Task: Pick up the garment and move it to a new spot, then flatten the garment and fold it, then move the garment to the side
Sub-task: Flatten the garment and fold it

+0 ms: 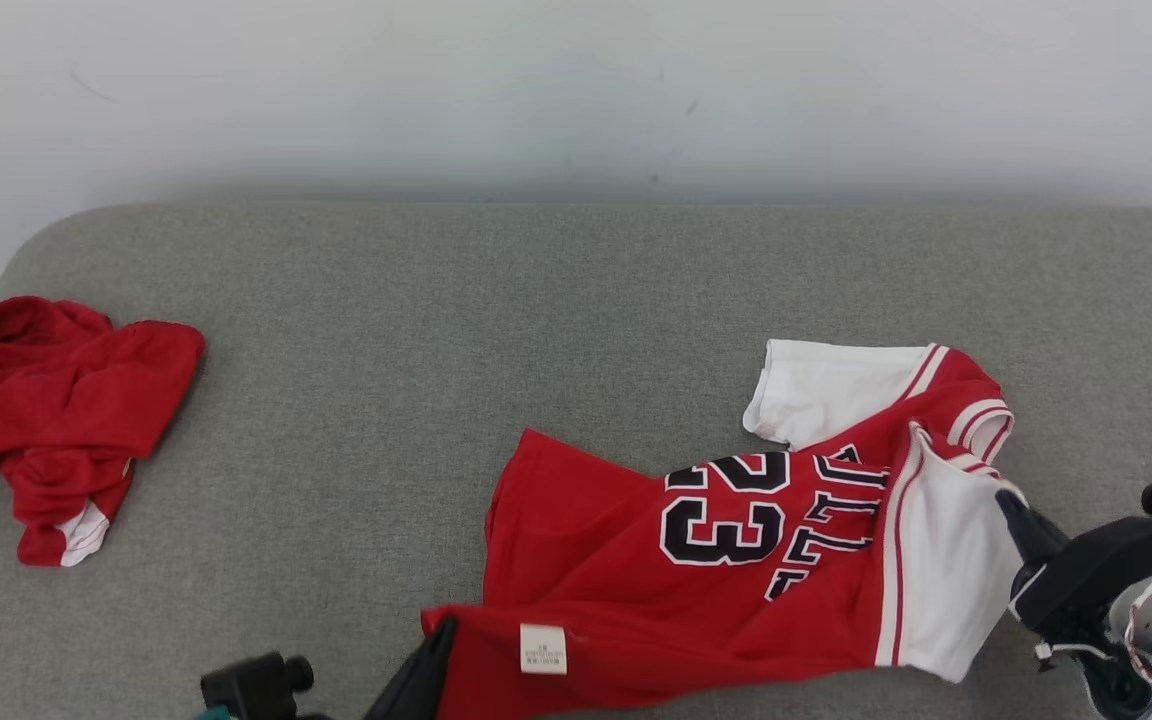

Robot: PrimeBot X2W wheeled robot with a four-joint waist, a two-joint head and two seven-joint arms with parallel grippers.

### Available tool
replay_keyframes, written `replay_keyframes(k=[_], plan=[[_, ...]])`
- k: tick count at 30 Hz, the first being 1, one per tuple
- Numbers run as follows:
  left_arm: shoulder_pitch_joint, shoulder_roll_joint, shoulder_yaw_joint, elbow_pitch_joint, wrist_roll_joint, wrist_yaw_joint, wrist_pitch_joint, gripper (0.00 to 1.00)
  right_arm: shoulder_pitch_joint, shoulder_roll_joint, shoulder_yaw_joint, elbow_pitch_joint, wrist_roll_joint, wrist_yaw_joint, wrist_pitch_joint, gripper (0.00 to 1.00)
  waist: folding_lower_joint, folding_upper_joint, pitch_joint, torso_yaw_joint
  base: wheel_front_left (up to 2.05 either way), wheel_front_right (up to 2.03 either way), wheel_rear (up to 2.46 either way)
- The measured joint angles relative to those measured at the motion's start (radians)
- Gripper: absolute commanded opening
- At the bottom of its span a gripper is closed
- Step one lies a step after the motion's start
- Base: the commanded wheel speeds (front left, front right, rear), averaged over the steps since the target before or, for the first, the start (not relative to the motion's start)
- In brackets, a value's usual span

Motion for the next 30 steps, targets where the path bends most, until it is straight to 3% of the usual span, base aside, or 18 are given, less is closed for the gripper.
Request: replay_keyframes(k=[6,13,25,30], plan=[[-0.106,0.017,0.033,-0.123,-0.105,-0.001,0.043,0.0,-0.05,0.009,-0.026,-0.189,0.119,0.0,0.056,0.0,0.0,0.0,0.006,-0.015,0.0,0.0,0.0],[-0.284,0.028,0.07,-0.175,-0.217,-0.002,0.12,0.0,-0.19,0.08,-0.086,-0.293,0.184,0.0,0.124,0.0,0.0,0.0,0.033,-0.038,0.0,0.0,0.0],[-0.766,0.144,0.142,-0.077,-0.194,0.011,0.224,0.0,-0.717,0.152,-0.133,-0.174,0.109,0.0,0.165,0.0,0.0002,0.0001,0.196,-0.089,0.0,0.0,0.0],[-1.002,0.169,0.163,-0.01,-0.135,0.018,0.19,0.0,-0.951,0.161,-0.109,-0.108,0.04,0.0,0.084,0.0,0.0003,0.0001,0.304,-0.111,0.0,0.0,0.0]])
